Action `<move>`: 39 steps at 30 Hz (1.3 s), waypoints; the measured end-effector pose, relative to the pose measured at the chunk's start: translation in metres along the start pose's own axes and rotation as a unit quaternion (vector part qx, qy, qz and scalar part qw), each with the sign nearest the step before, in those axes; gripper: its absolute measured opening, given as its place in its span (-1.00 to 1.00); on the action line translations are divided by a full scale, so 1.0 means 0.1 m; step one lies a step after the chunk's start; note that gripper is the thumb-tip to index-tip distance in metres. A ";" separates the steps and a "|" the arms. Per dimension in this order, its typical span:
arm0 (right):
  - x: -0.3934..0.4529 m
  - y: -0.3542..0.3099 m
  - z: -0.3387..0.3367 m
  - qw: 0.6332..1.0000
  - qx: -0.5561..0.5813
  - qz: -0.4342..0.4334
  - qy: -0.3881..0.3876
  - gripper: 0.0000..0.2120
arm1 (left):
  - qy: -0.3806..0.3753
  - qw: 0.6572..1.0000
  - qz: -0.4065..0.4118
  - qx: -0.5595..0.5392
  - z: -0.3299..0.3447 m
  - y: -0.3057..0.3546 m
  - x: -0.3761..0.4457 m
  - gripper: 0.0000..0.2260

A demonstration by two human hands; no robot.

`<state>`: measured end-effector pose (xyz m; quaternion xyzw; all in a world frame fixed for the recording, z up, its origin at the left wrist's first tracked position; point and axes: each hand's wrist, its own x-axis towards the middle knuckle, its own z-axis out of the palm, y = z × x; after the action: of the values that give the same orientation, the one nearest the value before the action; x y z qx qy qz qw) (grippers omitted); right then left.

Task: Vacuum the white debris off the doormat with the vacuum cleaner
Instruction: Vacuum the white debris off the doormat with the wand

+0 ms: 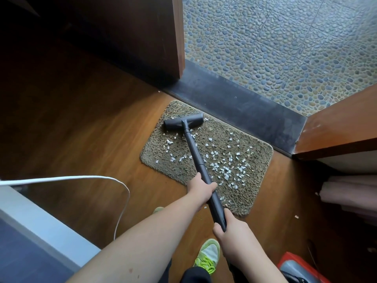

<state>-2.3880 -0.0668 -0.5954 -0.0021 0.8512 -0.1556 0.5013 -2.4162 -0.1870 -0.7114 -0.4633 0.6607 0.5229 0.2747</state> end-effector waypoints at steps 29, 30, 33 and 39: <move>0.32 -0.30 -0.08 0.999 -0.002 -0.025 0.022 -0.80 | 0.024 1.000 0.013 0.011 -0.26 0.26 0.29 -0.72; 0.35 -0.33 -0.09 0.999 -0.005 -0.026 0.025 -0.79 | 0.024 1.000 0.013 0.007 -0.28 0.29 0.32 -0.71; 0.42 -0.40 -0.11 0.999 -0.017 -0.027 0.028 -0.78 | 0.020 1.000 0.017 0.001 -0.34 0.36 0.34 -0.68; 0.35 -0.30 -0.09 0.999 -0.018 -0.025 0.023 -0.79 | 0.015 1.000 0.006 -0.003 -0.28 0.29 0.26 -0.67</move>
<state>-2.4175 -0.0983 -0.6134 -0.0291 0.8646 -0.1531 0.4777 -2.4503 -0.2210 -0.7126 -0.4678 0.6661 0.5194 0.2601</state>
